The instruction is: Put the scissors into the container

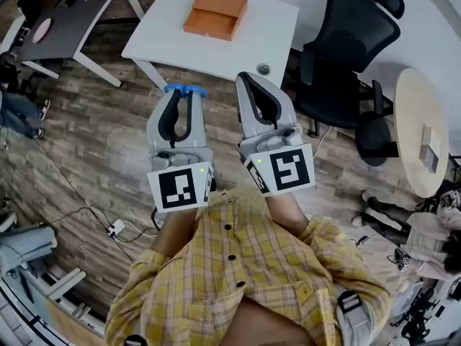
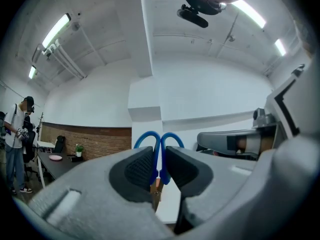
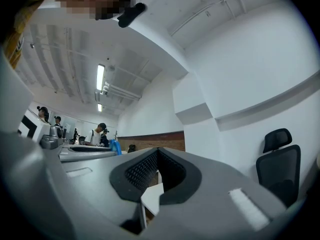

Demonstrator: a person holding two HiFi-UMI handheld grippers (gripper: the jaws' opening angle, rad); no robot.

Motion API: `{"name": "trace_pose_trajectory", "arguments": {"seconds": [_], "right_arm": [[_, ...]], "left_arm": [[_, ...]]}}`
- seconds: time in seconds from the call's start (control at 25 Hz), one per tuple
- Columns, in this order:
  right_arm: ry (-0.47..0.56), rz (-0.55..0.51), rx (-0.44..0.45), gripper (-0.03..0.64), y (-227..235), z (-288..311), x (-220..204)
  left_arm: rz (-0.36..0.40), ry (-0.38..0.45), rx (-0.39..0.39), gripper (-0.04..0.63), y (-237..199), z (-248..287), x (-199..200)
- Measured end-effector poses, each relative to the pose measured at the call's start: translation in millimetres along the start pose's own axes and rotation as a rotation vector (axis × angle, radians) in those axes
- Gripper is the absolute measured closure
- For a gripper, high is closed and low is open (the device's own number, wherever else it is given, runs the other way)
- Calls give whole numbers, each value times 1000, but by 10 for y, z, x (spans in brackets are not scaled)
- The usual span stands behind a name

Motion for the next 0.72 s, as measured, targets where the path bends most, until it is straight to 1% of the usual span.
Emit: {"name": "trace_pose_trajectory", "arguments": {"seconds": [0.12,0.28,0.4,0.6,0.72], "right_arm": [[-11,-1,-20,611,-43,290,-35],[-29,-13,-52,611,-95,631,-73],[-47,-23,-82,611,-106,851,-117],[-76,-30,-115,611,-175,1214,-167],[-100,-33,-137,611,-212,1387,-213]], "left_arm": [[-7,-10,-33,509,-212,229,51],[5,-33,-72,508,-525,495,85],[-20,-40,-102,509,-686,685,100],[-21,-60,-149,509,-970,935,138],[-38,-68,-185,509,-1126,1057,155]]}}
Point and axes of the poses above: the fingertips, and each gripper's own axes: z forward along the fingers, y to its right, x out of its top, the point moved 10 cm from there along -z, backward along the fingers, and after that the axes turned 14 degrees about -z, right-handed, at the moved point
